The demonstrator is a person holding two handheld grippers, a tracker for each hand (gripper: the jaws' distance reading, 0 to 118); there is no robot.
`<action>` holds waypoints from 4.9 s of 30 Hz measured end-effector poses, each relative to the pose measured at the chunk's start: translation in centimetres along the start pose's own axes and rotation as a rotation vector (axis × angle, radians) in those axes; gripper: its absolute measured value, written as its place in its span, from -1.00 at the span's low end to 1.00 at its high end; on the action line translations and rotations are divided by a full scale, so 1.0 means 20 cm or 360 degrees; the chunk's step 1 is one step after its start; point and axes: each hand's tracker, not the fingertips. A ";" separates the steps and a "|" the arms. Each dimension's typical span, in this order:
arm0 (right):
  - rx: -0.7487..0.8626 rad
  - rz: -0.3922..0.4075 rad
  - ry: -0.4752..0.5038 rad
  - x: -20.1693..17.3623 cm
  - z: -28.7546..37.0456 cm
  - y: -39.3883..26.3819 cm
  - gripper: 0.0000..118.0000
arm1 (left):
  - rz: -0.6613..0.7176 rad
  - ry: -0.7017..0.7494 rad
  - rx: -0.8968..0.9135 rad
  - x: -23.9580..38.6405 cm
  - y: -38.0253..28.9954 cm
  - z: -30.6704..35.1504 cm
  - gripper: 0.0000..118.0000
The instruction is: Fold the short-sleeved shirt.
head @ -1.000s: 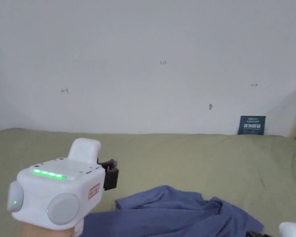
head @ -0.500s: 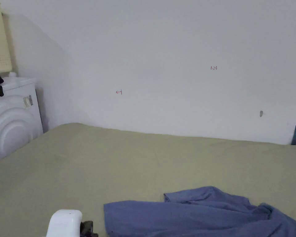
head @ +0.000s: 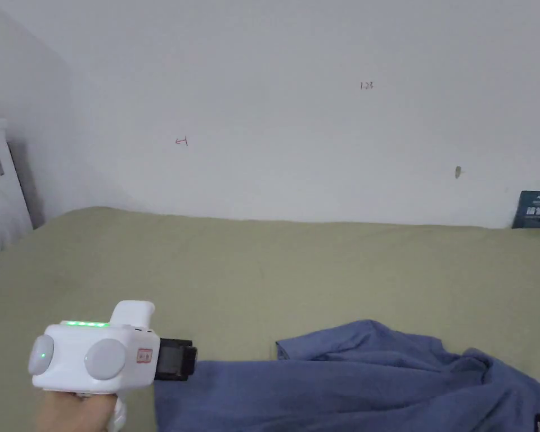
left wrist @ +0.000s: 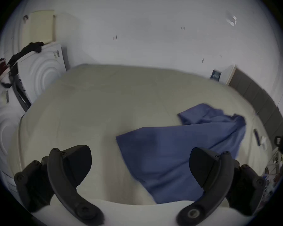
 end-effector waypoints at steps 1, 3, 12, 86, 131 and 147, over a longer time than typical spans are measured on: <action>-0.0014 0.0003 -0.0018 0.02 -0.01 0.00 -0.93 | -0.0020 0.0016 -0.0044 -0.02 0.03 -0.12 1.00; -0.0043 -0.0016 -0.0044 0.07 -0.04 0.00 -0.93 | -0.0021 -0.0004 -0.0155 0.03 0.03 -0.23 1.00; -0.0126 -0.0050 -0.0126 0.20 -0.19 -0.02 -0.93 | 0.0007 0.0007 -0.0175 0.29 -0.06 -0.36 -0.96; 0.0386 -0.0024 -0.0082 0.17 -0.90 1.80 -0.78 | 0.0139 -0.0328 0.0771 0.10 1.46 0.47 -0.97; -0.0322 -0.0352 0.0179 0.47 -0.69 -0.10 -0.78 | 0.0271 -0.0485 0.0147 0.00 -0.53 0.23 -0.97; -0.0255 -0.0606 0.0163 0.49 -0.46 -0.19 0.56 | 0.0413 -0.0487 0.0220 0.01 -0.79 0.42 0.97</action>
